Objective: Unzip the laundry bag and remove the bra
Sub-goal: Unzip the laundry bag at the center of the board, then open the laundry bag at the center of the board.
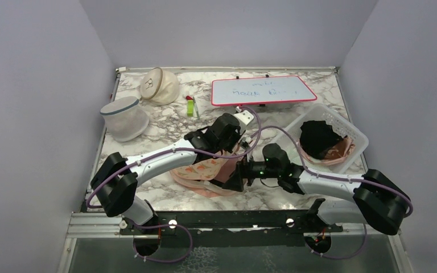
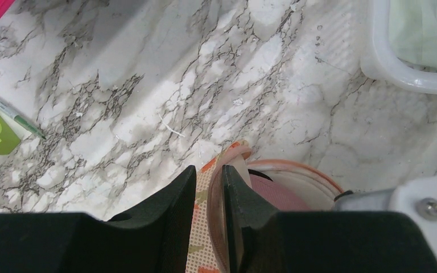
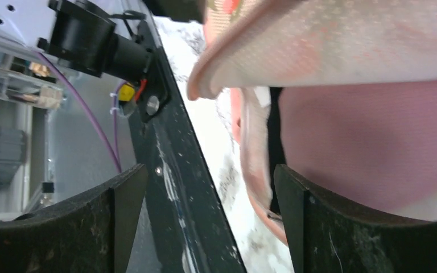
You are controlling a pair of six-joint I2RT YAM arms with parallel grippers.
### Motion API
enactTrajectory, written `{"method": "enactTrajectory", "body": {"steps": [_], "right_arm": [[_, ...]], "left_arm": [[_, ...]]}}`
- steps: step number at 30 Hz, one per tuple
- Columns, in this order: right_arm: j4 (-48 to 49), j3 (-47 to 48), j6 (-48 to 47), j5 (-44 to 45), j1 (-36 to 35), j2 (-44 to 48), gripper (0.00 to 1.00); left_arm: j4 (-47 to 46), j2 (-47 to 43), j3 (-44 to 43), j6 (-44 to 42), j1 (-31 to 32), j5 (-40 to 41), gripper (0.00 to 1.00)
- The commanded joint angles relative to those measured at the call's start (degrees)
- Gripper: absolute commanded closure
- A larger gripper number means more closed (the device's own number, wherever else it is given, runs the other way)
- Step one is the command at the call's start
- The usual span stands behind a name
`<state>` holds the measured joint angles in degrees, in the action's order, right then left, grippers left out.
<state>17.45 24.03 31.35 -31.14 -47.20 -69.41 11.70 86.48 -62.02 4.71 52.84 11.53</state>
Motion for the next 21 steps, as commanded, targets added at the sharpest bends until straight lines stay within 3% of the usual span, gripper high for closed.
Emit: {"method": "enactTrajectory", "body": {"steps": [1,4,9,10,13,18,21], "right_arm": [[24.2,-3.2,11.0,6.7,-5.4,-4.0,0.18],[31.4,-4.4,12.2,17.7,-9.5,-7.0,0.13],[57.4,-8.5,17.5,25.0,-11.8,-20.0,0.12],[58.9,-7.9,17.7,26.5,-12.3,-21.7,0.12],[51.0,-2.7,19.6,29.2,-12.9,-24.0,0.16],[45.3,1.0,24.7,30.4,-13.0,-22.1,0.24],[42.0,2.8,28.5,31.3,-13.0,-19.3,0.24]], "left_arm": [[-0.9,-0.6,-2.5,1.4,-0.7,-2.2,0.83],[-2.1,-0.9,-2.5,1.6,-0.7,-3.0,0.83],[-1.4,-1.0,-4.0,1.5,-0.9,-3.5,0.83],[-1.4,-1.2,-4.4,1.4,-1.0,-3.6,0.83],[0.1,-2.8,-5.4,1.3,-1.1,-3.0,0.80],[4.8,-11.6,-5.6,0.0,-1.2,2.2,0.62],[5.8,-19.4,-3.0,0.1,-1.2,5.3,0.57]]}}
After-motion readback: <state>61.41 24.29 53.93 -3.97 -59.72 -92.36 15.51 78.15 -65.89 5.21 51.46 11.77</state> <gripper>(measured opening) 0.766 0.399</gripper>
